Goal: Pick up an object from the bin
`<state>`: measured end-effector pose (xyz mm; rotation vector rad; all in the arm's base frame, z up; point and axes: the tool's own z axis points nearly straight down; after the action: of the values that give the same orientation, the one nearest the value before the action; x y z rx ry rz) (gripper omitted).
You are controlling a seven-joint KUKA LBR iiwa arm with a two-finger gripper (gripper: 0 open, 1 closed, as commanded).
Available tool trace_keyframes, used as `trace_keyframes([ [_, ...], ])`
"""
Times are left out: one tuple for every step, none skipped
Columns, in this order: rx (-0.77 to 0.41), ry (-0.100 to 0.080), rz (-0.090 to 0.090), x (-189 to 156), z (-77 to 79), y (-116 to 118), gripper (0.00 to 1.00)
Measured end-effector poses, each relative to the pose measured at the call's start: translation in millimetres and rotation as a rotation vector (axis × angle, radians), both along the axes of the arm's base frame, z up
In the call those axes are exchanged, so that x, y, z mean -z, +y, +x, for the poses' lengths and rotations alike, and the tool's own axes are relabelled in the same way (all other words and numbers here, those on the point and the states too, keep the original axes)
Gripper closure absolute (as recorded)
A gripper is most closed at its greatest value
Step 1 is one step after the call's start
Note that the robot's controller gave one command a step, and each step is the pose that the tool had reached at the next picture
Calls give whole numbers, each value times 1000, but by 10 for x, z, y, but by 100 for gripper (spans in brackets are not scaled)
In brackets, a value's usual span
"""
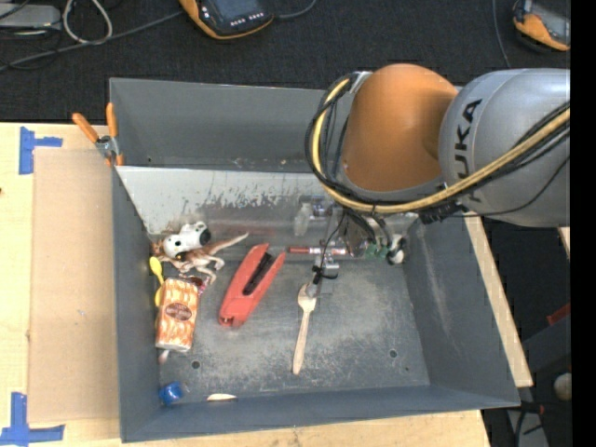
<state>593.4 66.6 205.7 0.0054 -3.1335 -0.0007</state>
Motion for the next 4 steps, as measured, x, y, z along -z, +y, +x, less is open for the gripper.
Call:
trace_keyframes([
  [1,-8,1,-46,16,-3,0],
  [-33,-13,1,547,72,609,0],
  [-138,-15,0,1217,-67,881,0],
  [-229,-7,5,1225,97,482,0],
])
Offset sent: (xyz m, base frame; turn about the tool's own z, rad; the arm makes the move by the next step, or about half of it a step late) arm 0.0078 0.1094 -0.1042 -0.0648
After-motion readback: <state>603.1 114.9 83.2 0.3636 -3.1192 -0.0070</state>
